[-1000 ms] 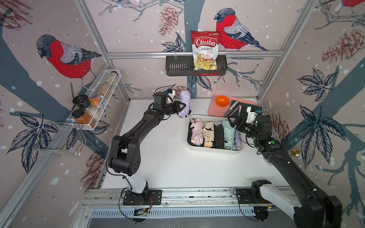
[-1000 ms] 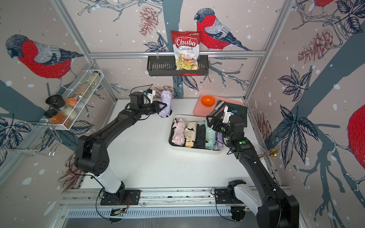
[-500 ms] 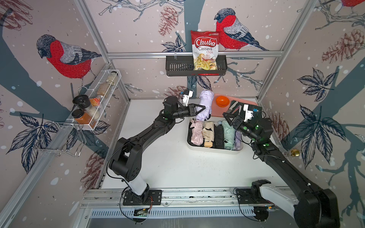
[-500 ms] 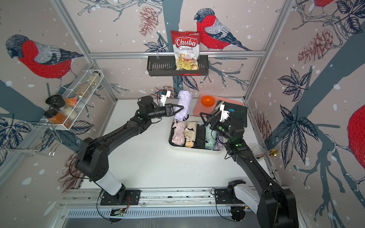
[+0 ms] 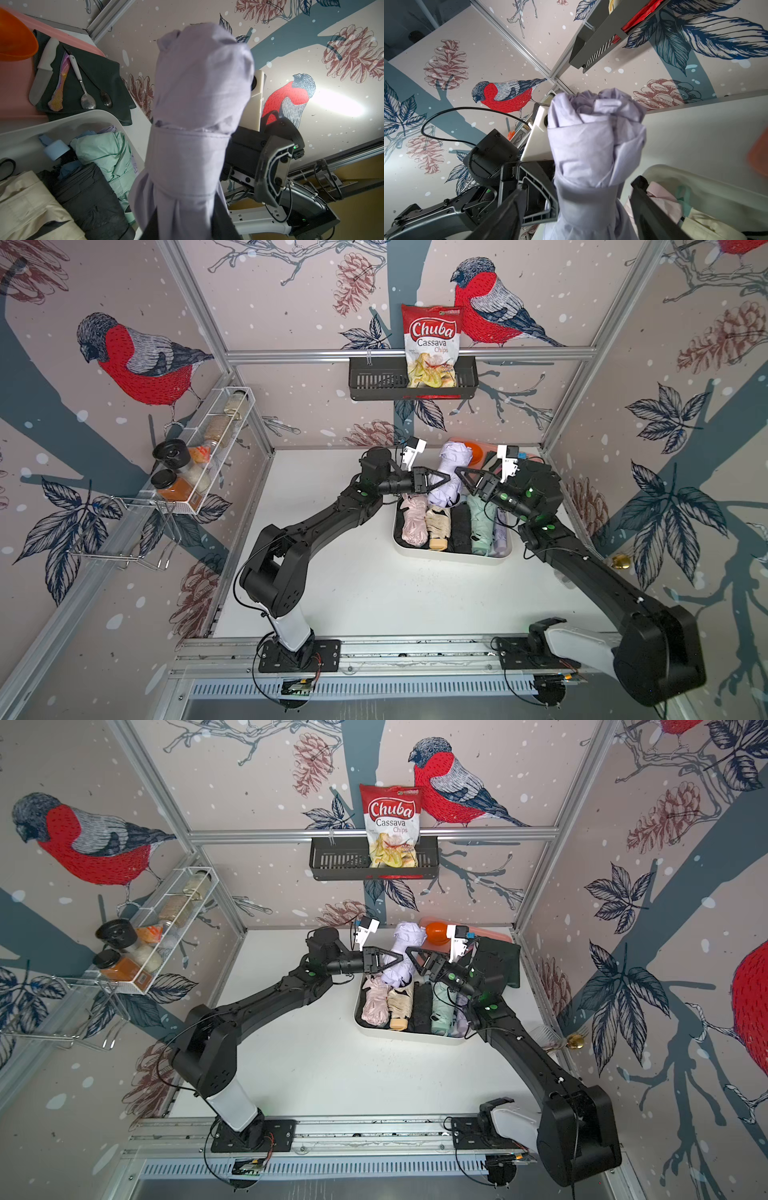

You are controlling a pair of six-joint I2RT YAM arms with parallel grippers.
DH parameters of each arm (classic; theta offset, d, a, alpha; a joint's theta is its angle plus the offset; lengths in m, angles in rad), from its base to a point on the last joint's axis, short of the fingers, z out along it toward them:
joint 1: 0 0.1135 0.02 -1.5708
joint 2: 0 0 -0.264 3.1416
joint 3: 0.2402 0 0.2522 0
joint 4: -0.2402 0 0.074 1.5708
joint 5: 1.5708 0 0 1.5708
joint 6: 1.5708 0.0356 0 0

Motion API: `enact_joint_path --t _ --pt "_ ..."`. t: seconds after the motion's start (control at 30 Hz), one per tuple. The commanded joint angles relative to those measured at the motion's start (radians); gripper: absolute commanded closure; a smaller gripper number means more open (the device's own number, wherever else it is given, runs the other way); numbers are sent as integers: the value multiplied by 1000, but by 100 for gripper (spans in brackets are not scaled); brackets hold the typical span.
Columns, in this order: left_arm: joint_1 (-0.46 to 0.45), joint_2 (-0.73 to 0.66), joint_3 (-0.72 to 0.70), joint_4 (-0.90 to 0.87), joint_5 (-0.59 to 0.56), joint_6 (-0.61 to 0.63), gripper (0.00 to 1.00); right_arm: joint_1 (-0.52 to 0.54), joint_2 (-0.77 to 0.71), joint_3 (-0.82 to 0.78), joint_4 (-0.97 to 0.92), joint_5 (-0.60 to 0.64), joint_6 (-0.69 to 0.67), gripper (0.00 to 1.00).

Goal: Put the umbrella into the storage box
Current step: Place the umbrella in the storage box.

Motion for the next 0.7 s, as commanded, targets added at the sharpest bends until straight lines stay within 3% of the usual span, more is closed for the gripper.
enact_joint_path --t 0.0,0.13,0.3,0.53,0.67 --pt "-9 4 17 101 32 1 100 6 15 15 17 10 -26 19" --pt "-15 10 19 103 37 1 100 12 37 24 19 12 -26 23" --pt "-19 21 24 94 38 1 98 16 48 34 22 5 -30 39" --pt "-19 28 20 62 25 13 59 13 52 57 -51 19 -80 84" --pt "-14 10 21 3 -5 51 23 -4 36 69 -108 34 -117 87"
